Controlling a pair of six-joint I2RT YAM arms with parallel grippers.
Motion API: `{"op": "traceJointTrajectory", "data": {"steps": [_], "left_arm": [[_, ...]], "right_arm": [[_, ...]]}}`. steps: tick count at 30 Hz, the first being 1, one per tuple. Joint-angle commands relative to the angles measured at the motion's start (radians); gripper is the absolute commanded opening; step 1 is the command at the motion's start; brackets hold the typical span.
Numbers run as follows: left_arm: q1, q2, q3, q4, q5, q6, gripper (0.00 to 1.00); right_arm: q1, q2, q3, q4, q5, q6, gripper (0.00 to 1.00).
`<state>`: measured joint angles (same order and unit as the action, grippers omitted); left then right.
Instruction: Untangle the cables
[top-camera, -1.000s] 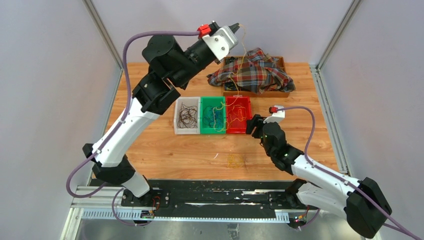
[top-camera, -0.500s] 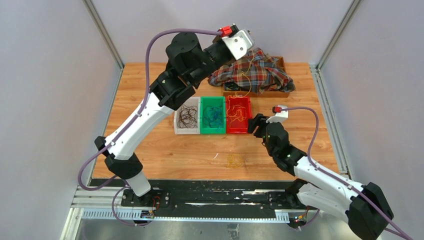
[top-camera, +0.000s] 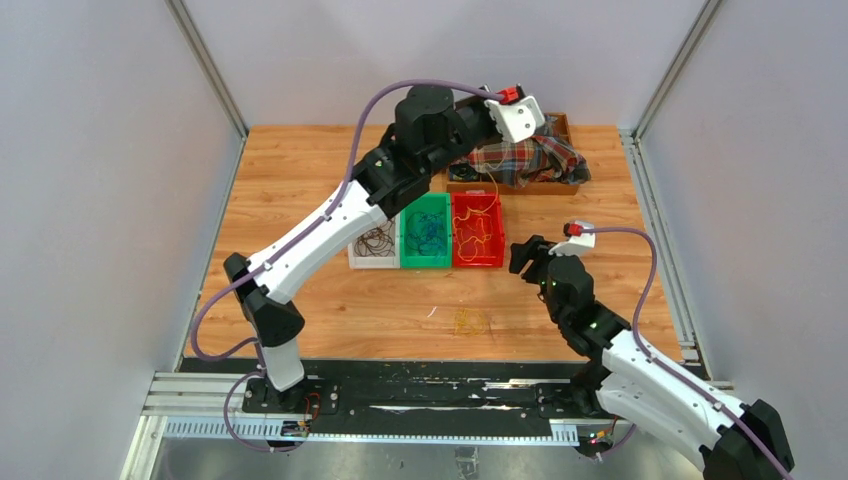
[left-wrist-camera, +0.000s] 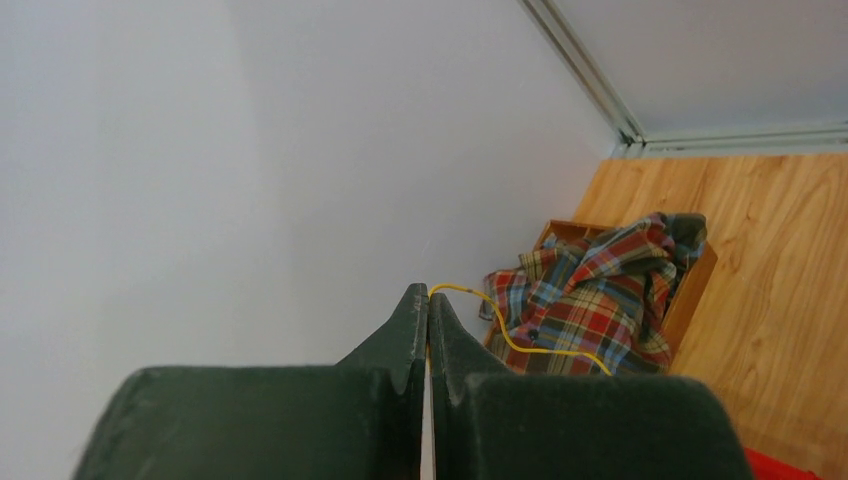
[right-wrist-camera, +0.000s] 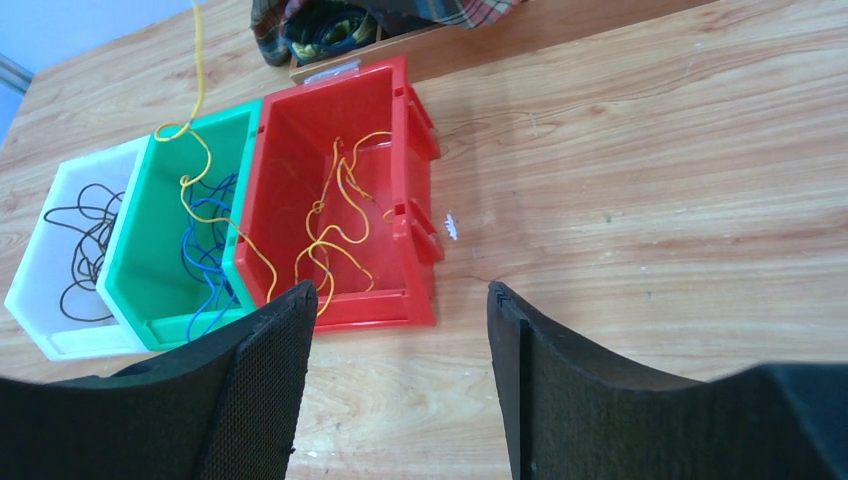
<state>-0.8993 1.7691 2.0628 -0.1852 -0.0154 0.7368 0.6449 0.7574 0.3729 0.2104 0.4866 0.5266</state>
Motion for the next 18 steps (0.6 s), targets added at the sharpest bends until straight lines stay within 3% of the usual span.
{"op": "traceJointTrajectory", "data": {"steps": [1,6,14,18], "left_arm": [[-0.006,0.041,0.012,0.048,-0.044,0.023,0.01],[-0.007,0.065,0.03,0.046,-0.033,-0.025,0.0],[-0.007,0.138,0.076,0.165,-0.134,0.069,0.0],[-0.007,0.131,0.03,0.095,-0.148,0.009,0.0]], "right_arm": [[-0.026,-0.049,-0.026,-0.045,0.038,0.012,0.63],[-0.031,-0.057,-0.031,-0.05,0.038,0.012,0.63],[-0.034,-0.036,-0.026,-0.036,0.027,0.02,0.62],[-0.035,-0.049,-0.026,-0.041,0.029,0.015,0.62]]}}
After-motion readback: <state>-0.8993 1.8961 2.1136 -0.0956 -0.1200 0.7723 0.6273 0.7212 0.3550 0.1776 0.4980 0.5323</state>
